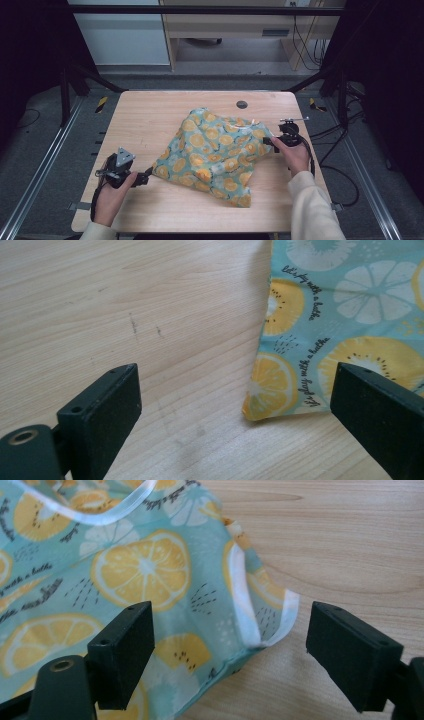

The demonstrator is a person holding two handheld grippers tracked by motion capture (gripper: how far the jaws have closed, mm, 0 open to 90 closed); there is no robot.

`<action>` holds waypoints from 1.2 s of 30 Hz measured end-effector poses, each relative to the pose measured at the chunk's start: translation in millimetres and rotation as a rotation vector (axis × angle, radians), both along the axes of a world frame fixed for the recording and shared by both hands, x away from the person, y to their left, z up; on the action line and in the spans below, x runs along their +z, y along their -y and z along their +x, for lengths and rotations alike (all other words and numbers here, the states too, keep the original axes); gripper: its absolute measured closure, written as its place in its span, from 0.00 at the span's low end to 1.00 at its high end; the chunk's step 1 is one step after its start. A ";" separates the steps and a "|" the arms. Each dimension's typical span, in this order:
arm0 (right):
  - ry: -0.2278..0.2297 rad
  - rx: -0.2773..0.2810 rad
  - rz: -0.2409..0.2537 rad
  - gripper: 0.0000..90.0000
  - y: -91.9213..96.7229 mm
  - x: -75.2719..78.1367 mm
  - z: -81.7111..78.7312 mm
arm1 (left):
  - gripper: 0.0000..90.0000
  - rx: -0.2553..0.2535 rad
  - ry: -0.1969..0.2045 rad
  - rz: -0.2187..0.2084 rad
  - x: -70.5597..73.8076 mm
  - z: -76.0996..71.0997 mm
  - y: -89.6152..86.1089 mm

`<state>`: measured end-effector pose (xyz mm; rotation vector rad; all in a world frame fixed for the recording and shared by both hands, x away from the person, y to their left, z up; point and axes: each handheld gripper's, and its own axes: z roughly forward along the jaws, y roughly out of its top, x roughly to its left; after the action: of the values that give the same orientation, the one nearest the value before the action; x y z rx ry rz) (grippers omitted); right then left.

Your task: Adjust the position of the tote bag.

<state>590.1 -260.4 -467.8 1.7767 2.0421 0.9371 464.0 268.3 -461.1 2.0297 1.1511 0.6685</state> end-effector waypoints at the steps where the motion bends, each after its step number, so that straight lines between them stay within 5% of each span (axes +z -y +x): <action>1: -0.003 0.000 0.002 0.24 0.2 -0.5 0.8 | 0.07 -0.006 -0.001 0.001 -0.2 -0.7 0.5; 5: -0.016 0.011 0.016 0.35 1.8 -4.6 2.6 | 0.07 -0.011 -0.008 0.006 -1.0 -5.2 -0.9; 10: 0.023 0.051 -0.001 0.80 -3.5 -3.9 2.9 | 0.05 0.011 0.012 -0.012 4.4 -12.0 -0.8; 14: 0.061 0.094 -0.003 0.94 -6.4 -1.6 0.7 | 0.05 -0.006 0.014 -0.014 6.4 -12.4 5.8; 20: 0.214 0.165 -0.059 0.98 -19.7 20.4 -19.2 | 0.05 -0.059 0.019 -0.037 16.4 -12.9 21.5; 25: 0.338 0.256 -0.066 0.99 -40.1 49.5 -41.7 | 0.06 -0.090 0.036 -0.019 38.6 9.3 36.5; 31: 0.410 0.343 -0.075 0.98 -61.0 67.3 -57.5 | 0.06 -0.135 0.023 -0.008 72.0 57.0 68.3; 36: 0.455 0.377 -0.075 0.98 -68.5 70.0 -65.0 | 0.06 -0.157 -0.007 0.003 84.7 98.4 98.2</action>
<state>525.1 -191.9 -397.8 1.0286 2.0941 1.2148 562.4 170.1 -376.4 2.1005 0.9831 0.5851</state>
